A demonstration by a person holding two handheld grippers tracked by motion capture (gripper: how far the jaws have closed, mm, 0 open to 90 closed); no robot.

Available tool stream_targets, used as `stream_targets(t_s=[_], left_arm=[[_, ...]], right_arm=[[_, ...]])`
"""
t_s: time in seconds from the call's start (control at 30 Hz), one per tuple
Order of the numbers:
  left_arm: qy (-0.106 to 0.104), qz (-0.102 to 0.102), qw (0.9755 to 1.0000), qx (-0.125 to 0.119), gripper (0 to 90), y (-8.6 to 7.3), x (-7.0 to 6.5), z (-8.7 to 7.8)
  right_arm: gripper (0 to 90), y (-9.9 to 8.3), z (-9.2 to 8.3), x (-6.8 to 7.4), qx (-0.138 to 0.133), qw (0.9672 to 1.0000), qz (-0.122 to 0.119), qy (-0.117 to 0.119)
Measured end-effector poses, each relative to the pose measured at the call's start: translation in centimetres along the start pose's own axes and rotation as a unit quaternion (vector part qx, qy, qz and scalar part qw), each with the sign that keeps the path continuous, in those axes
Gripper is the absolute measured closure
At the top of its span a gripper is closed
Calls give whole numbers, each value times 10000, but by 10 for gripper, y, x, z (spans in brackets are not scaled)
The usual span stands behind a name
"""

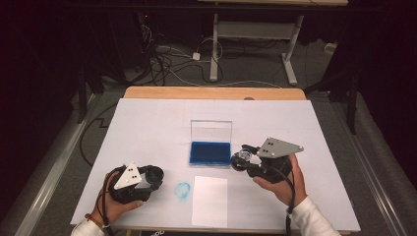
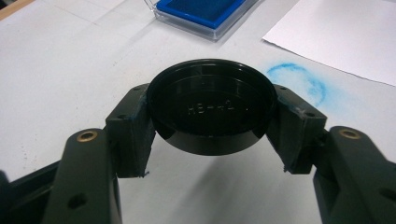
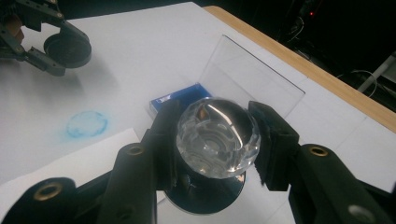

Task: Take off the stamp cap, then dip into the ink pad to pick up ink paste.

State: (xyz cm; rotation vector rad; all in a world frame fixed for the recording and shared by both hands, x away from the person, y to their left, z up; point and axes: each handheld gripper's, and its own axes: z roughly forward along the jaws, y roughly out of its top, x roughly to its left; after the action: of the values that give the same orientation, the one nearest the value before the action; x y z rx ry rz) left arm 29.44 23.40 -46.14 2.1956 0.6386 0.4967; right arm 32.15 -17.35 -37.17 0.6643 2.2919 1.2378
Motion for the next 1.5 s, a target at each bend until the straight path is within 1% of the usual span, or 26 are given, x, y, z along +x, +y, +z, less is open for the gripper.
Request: stream_targets(t_s=[0.17,0.23,0.33,0.5,0.77,0.93,1.17,1.33,1.5], left_arm=[[-5,21,10000,38,364,0,-2,1],[-12,-6,10000,-2,363,1,-1,1],[-4,16,10000,32,363,1,0,1],[23,29,10000,22,363,1,0,1],[28,64,10000,55,363,2,0,1],[59,62,10000,38,363,2,-1,0],[55,81,9999,38,363,2,-1,0],[58,82,9999,39,363,3,-1,0],[57,105,9999,29,363,3,-1,0]], right_arm=[[571,5,5,1,0,10000,-30,31],[571,7,7,0,-22,10000,-26,57],[571,10,12,-1,-18,10000,-30,69],[571,14,19,-5,49,9999,-34,106],[571,36,21,-13,50,9999,-116,4],[571,51,25,-16,70,9998,-195,5],[571,62,40,-17,160,9996,-233,72],[571,63,54,-16,267,9993,-198,150],[571,64,67,-13,351,9990,-225,176]])
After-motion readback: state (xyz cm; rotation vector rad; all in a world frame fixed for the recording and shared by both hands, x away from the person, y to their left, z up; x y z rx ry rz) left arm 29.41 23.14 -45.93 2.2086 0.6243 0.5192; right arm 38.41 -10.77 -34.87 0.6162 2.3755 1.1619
